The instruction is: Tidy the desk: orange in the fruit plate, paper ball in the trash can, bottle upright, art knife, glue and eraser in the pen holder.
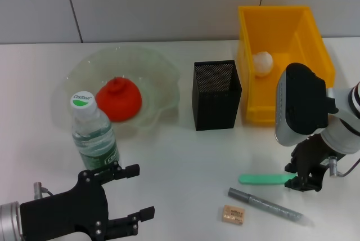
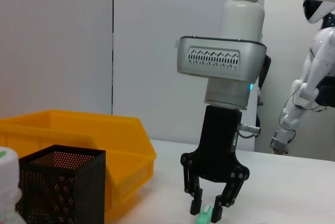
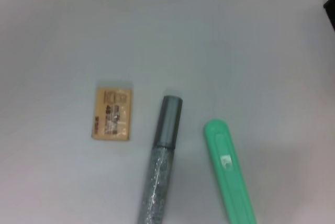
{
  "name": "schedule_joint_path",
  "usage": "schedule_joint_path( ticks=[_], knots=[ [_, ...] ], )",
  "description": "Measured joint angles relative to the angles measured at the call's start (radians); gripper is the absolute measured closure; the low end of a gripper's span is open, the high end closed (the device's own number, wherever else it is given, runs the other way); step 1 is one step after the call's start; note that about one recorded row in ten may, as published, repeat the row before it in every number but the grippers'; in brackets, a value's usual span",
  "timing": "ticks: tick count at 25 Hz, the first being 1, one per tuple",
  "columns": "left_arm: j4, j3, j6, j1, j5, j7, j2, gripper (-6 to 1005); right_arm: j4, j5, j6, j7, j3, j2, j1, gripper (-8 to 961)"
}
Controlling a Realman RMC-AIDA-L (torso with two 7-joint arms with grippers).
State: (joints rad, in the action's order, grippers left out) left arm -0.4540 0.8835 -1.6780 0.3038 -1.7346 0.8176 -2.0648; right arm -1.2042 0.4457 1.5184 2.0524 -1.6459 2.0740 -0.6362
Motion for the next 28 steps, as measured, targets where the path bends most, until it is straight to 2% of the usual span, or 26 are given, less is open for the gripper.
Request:
schedule_joint_path(
  ticks=[9, 22, 28],
  knots=[
    [0.000, 0.000, -0.001, 0.000, 0.000, 0.000, 0.000, 196, 0.023, -0.004, -0.007, 0.000, 0.000, 0.000, -0.010, 721],
    [0.000, 0.000, -0.002, 0.000, 0.000, 0.000, 0.001, 197, 0.038, -0.004, 0.007, -0.006, -0.001, 0.000, -0.017, 773],
    [0.000, -0.003, -0.006, 0.000, 0.000, 0.000, 0.001, 196, 0.005, -0.002, 0.037, -0.007, -0.014, 0.000, -0.012, 791]
  ],
)
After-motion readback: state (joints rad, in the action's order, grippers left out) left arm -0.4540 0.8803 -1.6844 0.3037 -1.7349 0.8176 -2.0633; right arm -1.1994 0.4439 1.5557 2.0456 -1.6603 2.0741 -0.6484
